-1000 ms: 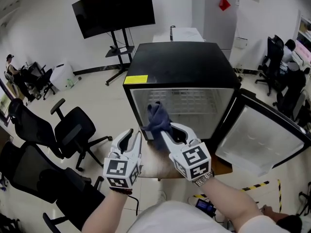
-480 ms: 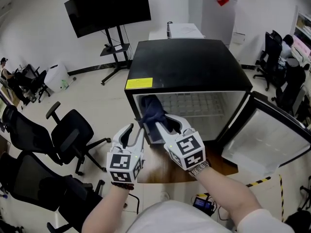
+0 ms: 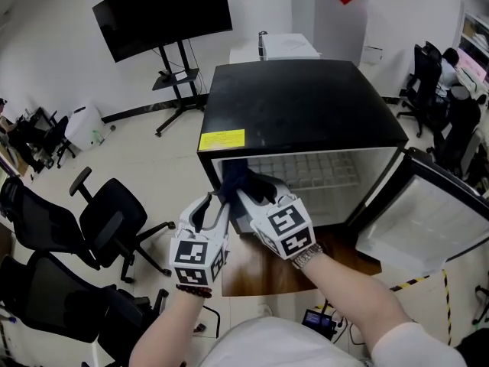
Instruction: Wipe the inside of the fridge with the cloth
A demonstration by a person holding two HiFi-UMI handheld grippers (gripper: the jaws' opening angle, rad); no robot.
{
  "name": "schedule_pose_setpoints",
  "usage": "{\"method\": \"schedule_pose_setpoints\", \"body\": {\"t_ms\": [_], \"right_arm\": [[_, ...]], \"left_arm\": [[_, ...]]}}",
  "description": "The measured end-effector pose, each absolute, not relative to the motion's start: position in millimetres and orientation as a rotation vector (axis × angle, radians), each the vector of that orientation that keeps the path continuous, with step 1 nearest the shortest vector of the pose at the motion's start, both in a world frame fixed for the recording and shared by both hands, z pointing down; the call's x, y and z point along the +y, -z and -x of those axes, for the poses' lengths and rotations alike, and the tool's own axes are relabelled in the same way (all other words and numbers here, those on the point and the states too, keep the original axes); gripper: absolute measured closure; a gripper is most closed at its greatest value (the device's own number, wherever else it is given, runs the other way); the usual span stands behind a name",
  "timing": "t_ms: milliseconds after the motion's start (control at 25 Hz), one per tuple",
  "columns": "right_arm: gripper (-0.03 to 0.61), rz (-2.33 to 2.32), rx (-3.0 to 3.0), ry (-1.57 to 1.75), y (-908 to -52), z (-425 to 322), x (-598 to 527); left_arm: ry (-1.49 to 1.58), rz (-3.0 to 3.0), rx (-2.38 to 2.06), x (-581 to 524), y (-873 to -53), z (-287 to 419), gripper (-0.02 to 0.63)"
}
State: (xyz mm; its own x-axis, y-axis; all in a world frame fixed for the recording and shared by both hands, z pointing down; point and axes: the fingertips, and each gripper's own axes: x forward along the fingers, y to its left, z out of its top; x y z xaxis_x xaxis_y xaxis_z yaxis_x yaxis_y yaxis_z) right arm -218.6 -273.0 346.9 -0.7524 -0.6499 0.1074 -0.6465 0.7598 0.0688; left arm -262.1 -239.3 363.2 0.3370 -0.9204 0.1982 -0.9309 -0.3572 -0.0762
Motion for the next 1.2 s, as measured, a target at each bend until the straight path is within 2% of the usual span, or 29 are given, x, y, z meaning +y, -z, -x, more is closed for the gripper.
{"method": "schedule_pose_setpoints", "body": {"t_ms": [1200], "right_arm": [[0.485,-1.171,-2.705,0.01,-363,233,-361]], "left_arm": [[-0.319,-2.55,-1.723,-258,-371,259,0.465]]}}
